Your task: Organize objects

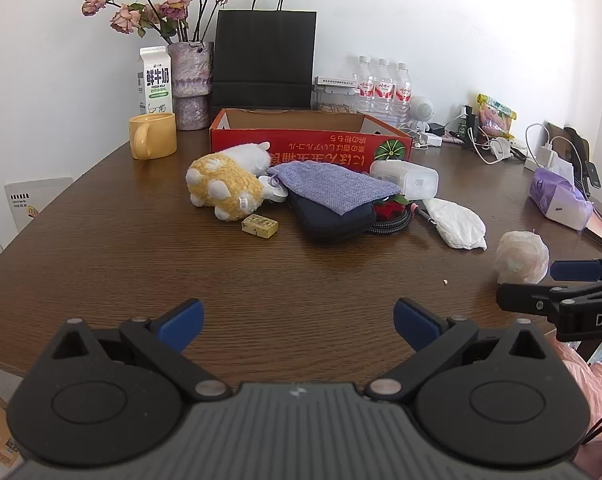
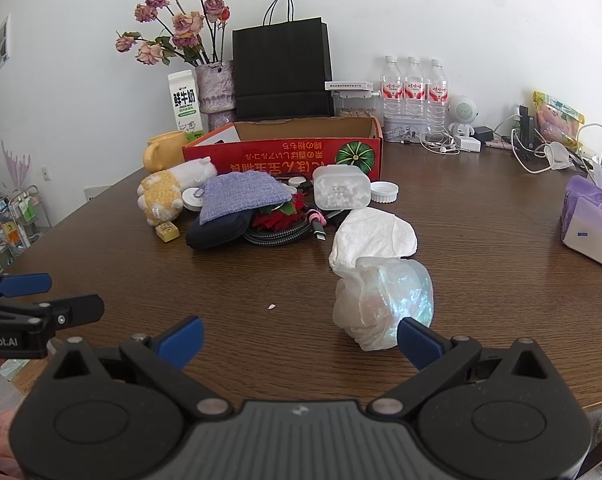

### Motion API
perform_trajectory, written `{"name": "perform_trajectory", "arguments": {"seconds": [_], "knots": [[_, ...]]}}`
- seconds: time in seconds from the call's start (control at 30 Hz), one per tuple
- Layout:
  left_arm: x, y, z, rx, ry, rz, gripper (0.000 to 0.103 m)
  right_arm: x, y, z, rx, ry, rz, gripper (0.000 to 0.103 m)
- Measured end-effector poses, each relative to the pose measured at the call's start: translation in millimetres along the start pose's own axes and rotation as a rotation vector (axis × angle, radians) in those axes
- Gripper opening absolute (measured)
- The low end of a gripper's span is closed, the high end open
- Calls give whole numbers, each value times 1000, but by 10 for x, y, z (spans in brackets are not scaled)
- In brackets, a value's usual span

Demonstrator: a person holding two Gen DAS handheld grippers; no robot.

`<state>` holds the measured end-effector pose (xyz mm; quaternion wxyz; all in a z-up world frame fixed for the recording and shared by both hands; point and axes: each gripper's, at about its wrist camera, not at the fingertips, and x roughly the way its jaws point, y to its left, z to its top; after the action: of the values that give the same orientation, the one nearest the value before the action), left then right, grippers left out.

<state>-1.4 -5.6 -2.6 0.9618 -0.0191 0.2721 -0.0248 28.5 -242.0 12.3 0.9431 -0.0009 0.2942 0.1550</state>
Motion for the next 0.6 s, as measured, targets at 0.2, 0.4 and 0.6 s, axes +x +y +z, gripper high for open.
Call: {"name": "perform_trajectory", "arguments": {"seconds": [0.2, 0.4, 0.6], "knots": [[0, 0, 0, 0, 0, 0, 103, 9, 2, -22, -1, 0, 0, 103], [0, 0, 0, 1, -1, 0, 103, 7, -1, -22, -1, 0, 0, 103], [-1, 1, 1, 1, 0, 0, 103, 2, -2, -16, -1, 0, 0, 103]]}}
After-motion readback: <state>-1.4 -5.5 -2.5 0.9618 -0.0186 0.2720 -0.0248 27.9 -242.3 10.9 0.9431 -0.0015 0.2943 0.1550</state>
